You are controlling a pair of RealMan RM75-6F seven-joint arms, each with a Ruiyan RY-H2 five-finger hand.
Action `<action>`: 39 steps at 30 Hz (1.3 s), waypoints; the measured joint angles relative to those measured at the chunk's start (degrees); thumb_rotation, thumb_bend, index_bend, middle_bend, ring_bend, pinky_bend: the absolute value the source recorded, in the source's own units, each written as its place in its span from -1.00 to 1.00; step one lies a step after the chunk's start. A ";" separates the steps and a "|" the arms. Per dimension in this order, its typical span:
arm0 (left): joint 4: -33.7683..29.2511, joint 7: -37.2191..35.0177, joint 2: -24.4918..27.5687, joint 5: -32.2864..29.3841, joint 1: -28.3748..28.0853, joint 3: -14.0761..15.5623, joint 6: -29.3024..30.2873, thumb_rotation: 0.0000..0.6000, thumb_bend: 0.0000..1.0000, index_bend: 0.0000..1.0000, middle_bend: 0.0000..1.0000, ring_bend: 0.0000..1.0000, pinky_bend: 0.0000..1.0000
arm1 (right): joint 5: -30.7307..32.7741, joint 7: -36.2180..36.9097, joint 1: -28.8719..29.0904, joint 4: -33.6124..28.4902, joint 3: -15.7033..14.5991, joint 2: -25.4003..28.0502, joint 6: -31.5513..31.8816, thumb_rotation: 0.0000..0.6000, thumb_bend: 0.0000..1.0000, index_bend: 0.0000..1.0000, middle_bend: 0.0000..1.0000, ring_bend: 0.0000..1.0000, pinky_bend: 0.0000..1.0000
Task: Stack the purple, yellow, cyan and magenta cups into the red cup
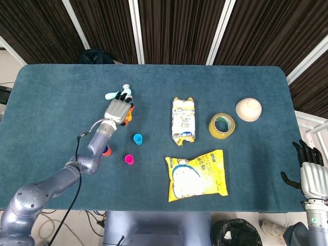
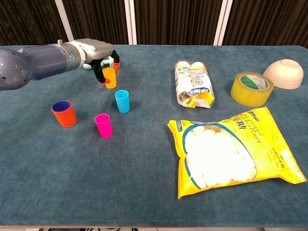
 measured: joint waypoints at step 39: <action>-60.75 12.09 40.12 -1.18 12.01 3.74 16.71 1.00 -0.30 -0.06 -0.56 -1.00 -1.00 | -2.89 -0.21 -0.47 -0.36 -0.47 0.01 2.55 1.00 -0.35 -0.79 -0.91 -0.81 -0.99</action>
